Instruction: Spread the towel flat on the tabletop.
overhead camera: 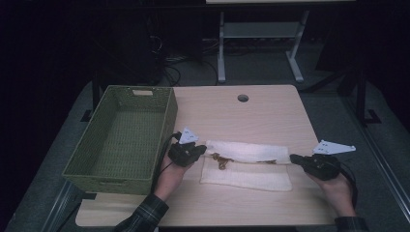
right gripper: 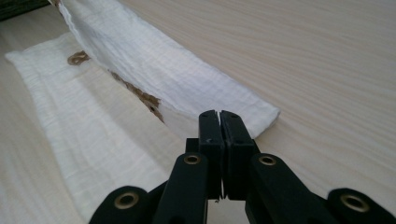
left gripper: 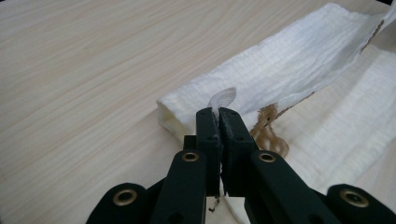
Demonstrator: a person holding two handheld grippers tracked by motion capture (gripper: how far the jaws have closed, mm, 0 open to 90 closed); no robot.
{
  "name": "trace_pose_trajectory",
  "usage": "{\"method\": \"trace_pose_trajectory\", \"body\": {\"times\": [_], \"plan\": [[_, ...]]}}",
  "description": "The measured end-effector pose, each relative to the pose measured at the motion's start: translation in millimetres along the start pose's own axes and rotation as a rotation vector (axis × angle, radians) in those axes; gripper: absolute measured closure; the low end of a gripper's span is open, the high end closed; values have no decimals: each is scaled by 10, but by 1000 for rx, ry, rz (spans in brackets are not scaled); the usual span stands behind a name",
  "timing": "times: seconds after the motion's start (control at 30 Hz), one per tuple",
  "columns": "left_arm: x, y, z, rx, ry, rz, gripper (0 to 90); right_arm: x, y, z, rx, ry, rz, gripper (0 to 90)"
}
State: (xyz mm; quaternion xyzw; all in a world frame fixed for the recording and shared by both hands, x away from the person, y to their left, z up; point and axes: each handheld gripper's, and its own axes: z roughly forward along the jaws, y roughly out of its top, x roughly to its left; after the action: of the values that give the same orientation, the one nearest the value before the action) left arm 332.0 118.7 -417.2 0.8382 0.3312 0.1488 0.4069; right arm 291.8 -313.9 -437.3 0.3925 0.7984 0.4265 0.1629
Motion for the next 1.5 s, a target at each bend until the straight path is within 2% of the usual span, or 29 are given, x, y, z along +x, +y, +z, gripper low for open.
{"method": "trace_pose_trajectory", "body": {"times": [0.27, 0.53, 0.6, 0.77, 0.83, 1.0, 1.3, 1.37, 1.5], "plan": [[-98, -115, -53, 25, -15, 25, 870, 120, -121, -148, -6, 29, 0, 882], [-199, -195, -83, 53, -39, 38, 870, 218, -232, -170, 19, 49, -4, 882], [-220, -235, -92, 72, -51, 44, 870, 245, -265, -201, 20, 51, -8, 882], [-266, -268, -110, 92, -54, 49, 870, 309, -330, -242, 26, 63, -11, 882], [-274, -274, -112, 94, -55, 42, 871, 345, -358, -253, 36, 69, -13, 882], [-313, -329, -100, 143, -49, 48, 871, 390, -419, -251, 63, 78, -27, 882], [-338, -380, -123, 169, -48, 39, 874, 431, -473, -257, 98, 103, -30, 882], [-362, -431, -68, 216, -55, 52, 873, 444, -492, -226, 119, 106, -34, 879], [-376, -447, -33, 241, -49, 73, 871, 458, -515, -160, 157, 110, -45, 878]]}}
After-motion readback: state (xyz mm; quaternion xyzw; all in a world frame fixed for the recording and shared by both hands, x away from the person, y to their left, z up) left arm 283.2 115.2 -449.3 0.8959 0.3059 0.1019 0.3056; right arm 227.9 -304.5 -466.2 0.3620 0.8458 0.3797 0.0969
